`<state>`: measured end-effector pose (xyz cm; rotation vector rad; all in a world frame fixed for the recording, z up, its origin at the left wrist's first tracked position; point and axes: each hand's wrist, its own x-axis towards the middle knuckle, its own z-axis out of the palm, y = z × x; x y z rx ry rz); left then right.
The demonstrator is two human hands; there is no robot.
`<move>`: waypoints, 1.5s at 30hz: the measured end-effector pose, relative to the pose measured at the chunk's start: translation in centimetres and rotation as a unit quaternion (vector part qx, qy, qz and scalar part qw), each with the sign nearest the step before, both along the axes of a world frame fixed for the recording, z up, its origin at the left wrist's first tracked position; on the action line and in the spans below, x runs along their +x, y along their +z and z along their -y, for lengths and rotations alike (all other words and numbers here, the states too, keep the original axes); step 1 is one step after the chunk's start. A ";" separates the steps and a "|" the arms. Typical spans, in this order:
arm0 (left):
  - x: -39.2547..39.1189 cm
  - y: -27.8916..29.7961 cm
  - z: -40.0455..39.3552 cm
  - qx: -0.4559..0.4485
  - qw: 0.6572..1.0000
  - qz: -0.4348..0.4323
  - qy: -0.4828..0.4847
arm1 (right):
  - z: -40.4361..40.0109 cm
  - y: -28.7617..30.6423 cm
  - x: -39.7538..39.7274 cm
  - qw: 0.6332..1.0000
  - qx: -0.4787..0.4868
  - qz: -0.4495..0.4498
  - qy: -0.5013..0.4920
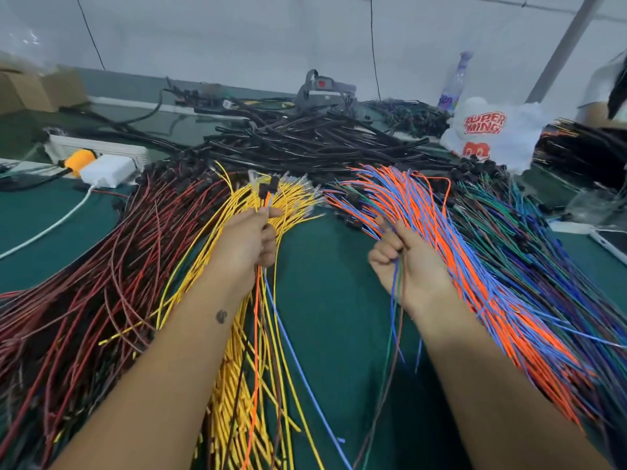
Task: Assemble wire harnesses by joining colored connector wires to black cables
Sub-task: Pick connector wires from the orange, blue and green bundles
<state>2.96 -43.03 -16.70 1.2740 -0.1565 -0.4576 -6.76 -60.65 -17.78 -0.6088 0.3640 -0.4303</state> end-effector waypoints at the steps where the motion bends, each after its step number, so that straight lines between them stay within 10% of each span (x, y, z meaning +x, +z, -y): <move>1: -0.1 0.1 0.3 0.022 1.000 0.011 -0.006 | -0.6 -0.1 0.4 1.000 -0.023 -0.007 -0.013; 10: -0.4 -0.2 0.8 0.078 0.993 0.088 -0.012 | -9.3 -0.5 3.4 0.933 -0.351 -0.029 -0.066; 19: -0.4 0.0 0.4 0.002 0.998 0.060 -0.007 | -10.5 -0.3 2.3 0.885 -0.437 0.023 -0.156; 25: -1.4 0.4 0.6 0.005 0.999 0.046 0.011 | -10.5 -0.9 2.1 0.707 -0.694 -0.126 -0.057; 32: -1.3 0.4 0.2 0.035 0.998 0.050 0.011 | -10.4 -0.9 1.7 0.605 -0.780 -0.146 -0.060; 40: -1.8 0.5 0.4 0.055 0.991 0.121 -0.022 | -8.3 -0.6 2.4 0.863 -0.478 -0.112 -0.117; 45: -2.1 0.3 0.5 0.092 0.976 0.164 -0.113 | -6.9 -0.1 2.2 0.904 -0.420 -0.041 -0.060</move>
